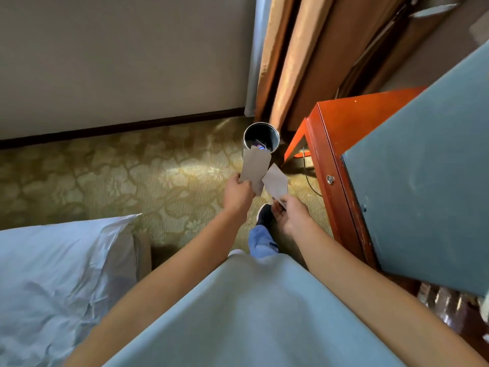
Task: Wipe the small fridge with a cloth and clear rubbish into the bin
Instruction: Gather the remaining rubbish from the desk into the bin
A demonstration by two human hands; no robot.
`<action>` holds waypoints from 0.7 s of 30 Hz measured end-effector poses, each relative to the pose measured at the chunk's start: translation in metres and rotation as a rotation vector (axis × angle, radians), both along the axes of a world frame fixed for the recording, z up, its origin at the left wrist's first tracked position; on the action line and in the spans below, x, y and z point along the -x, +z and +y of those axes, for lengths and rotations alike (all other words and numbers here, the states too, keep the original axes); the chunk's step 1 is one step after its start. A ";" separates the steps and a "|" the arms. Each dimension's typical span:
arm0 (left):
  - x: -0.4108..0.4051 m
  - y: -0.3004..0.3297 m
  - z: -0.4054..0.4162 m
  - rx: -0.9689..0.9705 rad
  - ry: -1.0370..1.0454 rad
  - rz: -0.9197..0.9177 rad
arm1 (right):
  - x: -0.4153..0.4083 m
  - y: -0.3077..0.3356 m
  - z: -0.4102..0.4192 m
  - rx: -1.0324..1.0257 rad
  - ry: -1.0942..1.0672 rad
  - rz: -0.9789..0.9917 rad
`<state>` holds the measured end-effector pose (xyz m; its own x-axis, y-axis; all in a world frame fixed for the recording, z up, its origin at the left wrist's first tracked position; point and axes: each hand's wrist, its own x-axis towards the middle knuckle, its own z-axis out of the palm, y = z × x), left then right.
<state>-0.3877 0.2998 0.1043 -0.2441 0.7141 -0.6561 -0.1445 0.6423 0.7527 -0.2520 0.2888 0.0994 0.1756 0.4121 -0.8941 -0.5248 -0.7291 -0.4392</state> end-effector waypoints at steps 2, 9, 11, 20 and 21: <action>-0.004 -0.003 0.035 0.017 -0.003 0.007 | -0.003 -0.005 0.036 0.018 0.040 -0.019; -0.017 -0.019 0.138 0.123 0.001 0.062 | -0.019 -0.021 0.141 0.098 0.142 -0.052; -0.020 -0.027 0.159 0.149 0.016 0.067 | -0.023 -0.025 0.168 0.098 0.122 -0.026; -0.009 -0.065 0.243 0.279 -0.074 0.150 | -0.020 -0.058 0.263 0.161 0.109 -0.019; -0.007 -0.070 0.253 0.289 -0.104 0.161 | -0.018 -0.063 0.273 0.172 0.102 -0.020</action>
